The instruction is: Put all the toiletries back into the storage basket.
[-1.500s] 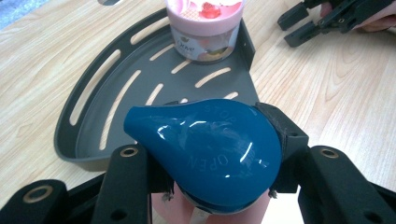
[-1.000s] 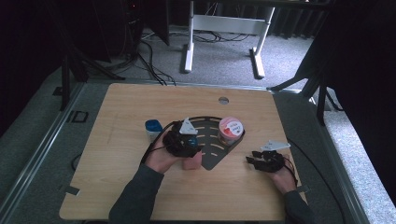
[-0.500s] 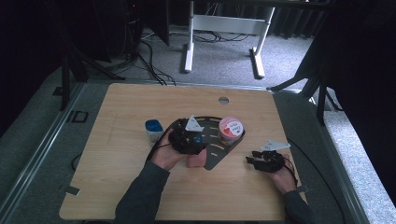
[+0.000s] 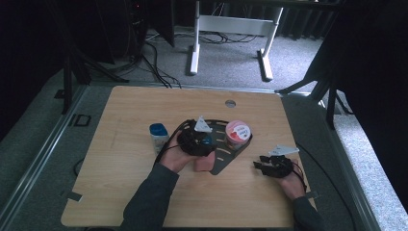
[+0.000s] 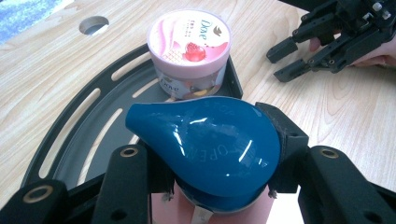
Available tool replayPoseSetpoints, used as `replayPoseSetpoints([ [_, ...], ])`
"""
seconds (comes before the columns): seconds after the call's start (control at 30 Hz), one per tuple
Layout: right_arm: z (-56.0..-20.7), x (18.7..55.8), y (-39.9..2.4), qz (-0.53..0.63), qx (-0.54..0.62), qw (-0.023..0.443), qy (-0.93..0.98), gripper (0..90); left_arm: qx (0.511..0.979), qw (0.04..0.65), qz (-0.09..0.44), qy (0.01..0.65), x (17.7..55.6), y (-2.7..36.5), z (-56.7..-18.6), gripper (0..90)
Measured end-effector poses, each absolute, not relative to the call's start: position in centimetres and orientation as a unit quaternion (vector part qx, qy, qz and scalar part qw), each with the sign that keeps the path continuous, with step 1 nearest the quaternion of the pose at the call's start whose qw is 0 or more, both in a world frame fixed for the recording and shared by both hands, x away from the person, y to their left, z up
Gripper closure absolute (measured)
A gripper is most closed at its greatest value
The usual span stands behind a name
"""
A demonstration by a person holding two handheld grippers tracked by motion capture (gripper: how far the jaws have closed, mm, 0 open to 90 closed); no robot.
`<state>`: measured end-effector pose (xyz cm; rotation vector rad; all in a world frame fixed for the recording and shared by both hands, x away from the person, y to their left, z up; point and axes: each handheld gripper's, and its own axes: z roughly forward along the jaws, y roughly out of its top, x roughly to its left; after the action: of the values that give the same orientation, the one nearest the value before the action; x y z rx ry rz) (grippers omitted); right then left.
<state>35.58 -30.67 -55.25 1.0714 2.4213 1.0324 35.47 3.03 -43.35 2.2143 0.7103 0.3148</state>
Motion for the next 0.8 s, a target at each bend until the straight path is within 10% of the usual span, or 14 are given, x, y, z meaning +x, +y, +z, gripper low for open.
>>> replayPoseSetpoints([
  [0.8, -55.2, 35.6, -30.8, 0.36, 0.372, 0.149, 0.842, 56.5, 0.862, 0.397, 0.13, 0.286, 38.1, 2.2, -42.9, 53.1],
])
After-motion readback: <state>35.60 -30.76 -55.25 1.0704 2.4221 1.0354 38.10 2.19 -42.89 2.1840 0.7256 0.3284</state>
